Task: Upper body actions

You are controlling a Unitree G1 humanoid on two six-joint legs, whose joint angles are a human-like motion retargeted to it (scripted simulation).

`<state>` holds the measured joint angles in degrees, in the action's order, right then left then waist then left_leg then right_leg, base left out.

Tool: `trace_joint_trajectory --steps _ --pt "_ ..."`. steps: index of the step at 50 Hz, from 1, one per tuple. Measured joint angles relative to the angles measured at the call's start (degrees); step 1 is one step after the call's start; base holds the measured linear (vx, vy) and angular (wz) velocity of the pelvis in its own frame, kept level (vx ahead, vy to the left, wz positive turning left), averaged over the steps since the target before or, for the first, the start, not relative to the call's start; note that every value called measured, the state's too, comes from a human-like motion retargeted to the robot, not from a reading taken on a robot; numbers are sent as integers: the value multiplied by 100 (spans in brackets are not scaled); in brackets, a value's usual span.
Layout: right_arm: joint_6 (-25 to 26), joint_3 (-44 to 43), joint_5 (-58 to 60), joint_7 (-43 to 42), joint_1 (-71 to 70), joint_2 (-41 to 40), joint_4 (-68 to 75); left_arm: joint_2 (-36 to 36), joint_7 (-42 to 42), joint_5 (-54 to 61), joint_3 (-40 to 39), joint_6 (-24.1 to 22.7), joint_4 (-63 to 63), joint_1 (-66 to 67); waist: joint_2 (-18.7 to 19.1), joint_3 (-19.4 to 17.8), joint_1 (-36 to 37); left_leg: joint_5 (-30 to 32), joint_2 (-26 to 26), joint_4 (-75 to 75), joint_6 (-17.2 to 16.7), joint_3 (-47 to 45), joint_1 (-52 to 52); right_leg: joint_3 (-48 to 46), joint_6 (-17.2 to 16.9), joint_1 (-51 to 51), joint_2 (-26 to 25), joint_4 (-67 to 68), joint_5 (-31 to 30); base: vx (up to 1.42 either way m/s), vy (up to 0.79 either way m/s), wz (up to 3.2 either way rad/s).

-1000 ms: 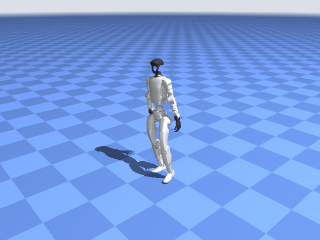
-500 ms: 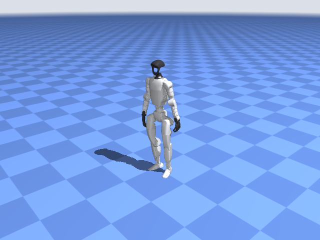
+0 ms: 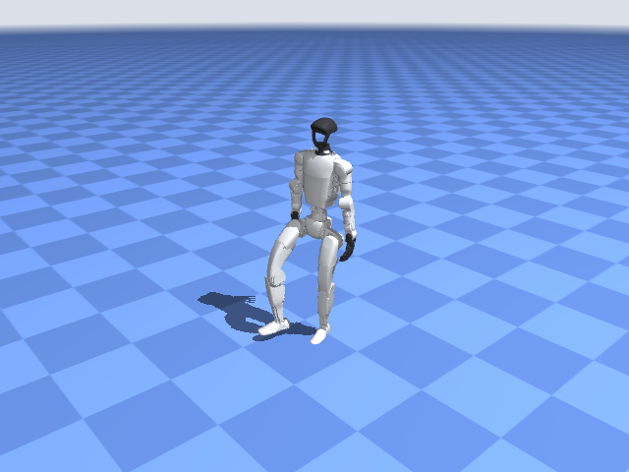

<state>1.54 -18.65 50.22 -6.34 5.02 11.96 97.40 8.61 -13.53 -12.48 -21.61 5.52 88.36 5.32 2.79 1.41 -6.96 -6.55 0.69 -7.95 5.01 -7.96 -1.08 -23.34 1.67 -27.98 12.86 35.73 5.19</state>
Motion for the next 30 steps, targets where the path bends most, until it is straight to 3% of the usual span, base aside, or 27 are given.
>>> trace_joint_trajectory --steps 5,10,13,17,22,30 --pt "-43 -24 79 -175 -28 207 0 69 -175 80 802 16 -216 -654 362 -1068 -1169 -6 -353 -353 109 434 100 639 179 -1780 27 -1506 -28 -27 11 102" --pt "87 -121 -452 128 39 296 0 63 44 -37 697 -60 -715 -1074 825 -2170 -2230 -53 -1129 -724 129 668 70 1116 740 -3295 167 -2253 -12 -22 11 85" --pt "91 -396 -778 250 242 247 0 -7 157 132 773 -122 -844 -1192 1031 -2408 -2380 -145 -1441 -1003 120 743 -64 1812 895 -3882 110 -2152 -86 -1 -4 56" --pt "94 -674 -927 320 461 137 0 -61 130 130 1049 -130 -792 -1179 1108 -2338 -2166 -183 -1427 -1132 135 813 -71 1853 957 -3847 135 -2145 -77 3 -4 25" --pt "-28 -569 -760 401 210 127 0 -53 -15 -162 1000 -120 -590 -964 807 -2035 -1875 -114 -974 -964 157 734 39 1326 736 -2843 83 -2147 -146 0 1 -13" --pt "-248 -260 -498 597 -351 200 -265 63 -131 -588 392 21 88 42 384 -1051 -1167 29 -433 -370 123 224 82 689 220 -433 -451 -1434 -590 6 -9 -66"
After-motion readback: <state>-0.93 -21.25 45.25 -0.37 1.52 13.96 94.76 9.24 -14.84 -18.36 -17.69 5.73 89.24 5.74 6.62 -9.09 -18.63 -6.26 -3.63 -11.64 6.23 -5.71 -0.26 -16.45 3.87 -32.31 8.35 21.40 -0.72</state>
